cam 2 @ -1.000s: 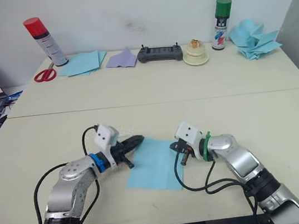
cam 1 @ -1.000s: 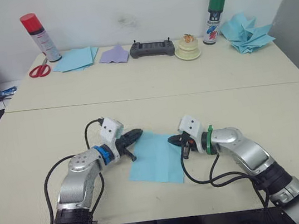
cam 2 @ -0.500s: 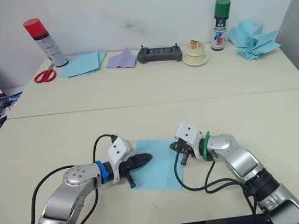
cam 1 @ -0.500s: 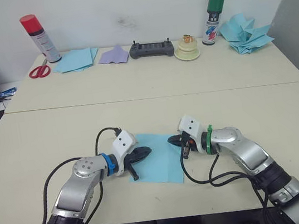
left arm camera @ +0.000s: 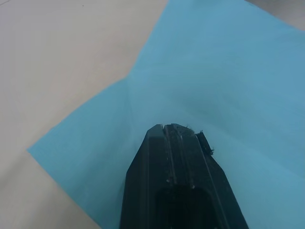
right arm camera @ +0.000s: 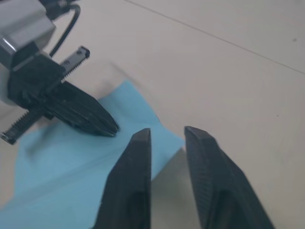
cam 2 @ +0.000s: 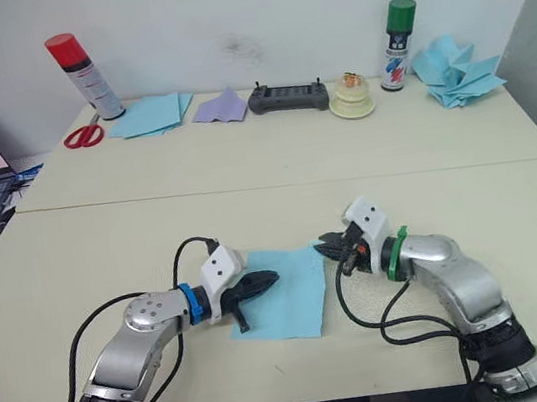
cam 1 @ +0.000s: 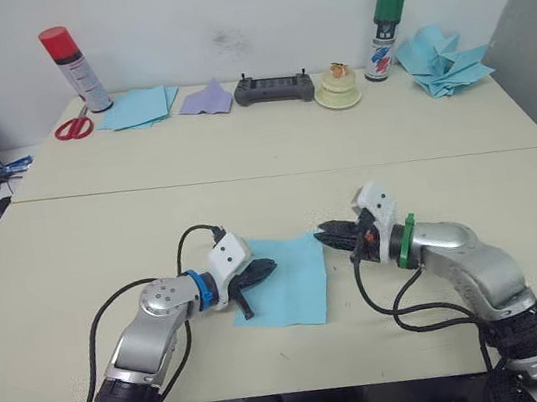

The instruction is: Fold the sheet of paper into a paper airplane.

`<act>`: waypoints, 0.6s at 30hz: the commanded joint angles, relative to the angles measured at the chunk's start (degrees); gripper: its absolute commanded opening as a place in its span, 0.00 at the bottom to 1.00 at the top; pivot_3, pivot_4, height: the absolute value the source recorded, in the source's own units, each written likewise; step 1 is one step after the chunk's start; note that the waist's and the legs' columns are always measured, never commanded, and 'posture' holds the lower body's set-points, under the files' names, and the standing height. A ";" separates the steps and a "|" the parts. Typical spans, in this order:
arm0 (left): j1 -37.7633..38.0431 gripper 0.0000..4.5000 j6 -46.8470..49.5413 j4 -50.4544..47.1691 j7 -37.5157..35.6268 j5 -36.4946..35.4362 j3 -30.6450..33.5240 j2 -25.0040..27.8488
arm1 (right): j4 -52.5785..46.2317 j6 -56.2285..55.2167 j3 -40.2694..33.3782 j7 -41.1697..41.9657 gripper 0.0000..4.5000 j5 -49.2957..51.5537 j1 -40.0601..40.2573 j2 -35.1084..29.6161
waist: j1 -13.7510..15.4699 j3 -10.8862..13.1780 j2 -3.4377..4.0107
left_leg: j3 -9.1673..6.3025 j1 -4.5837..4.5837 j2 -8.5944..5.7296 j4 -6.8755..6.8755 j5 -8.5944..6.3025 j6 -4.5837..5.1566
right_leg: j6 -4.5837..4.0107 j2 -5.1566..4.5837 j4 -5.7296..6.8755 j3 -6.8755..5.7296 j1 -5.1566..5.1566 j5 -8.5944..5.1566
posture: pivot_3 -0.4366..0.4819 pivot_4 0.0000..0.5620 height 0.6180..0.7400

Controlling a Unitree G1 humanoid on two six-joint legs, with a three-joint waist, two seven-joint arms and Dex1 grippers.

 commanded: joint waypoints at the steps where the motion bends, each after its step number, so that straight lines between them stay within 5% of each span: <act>1: 0.52 0.00 0.55 1.15 -0.14 1.17 -1.24 -0.10 | -2.85 5.52 -2.54 -3.21 0.52 3.92 0.81 1.69 | 0.00 0.00 0.00 | 0.00 0.00 0.00 0.00 0.00 0.00 | 0.00 0.00 0.00 0.00 0.00 0.00 | 0.48 0.27 1.00; 14: 0.82 0.00 0.94 0.43 -0.15 1.43 -1.36 -0.32 | 0.81 5.23 0.70 -9.40 0.52 1.52 -0.08 4.97 | -0.05 0.00 0.01 | 0.02 0.00 0.00 -0.02 0.00 0.00 | 0.01 0.00 -0.01 0.01 -0.02 -0.01 | 0.48 0.27 1.00; 18: 1.12 0.00 0.89 0.37 -0.17 1.50 -1.35 -0.21 | 1.09 2.58 1.96 -7.57 0.24 1.29 -0.39 4.52 | -0.05 0.00 0.01 | 0.02 0.00 0.00 -0.02 0.00 0.00 | 0.02 0.00 -0.02 0.00 -0.02 -0.01 | 0.48 0.27 1.00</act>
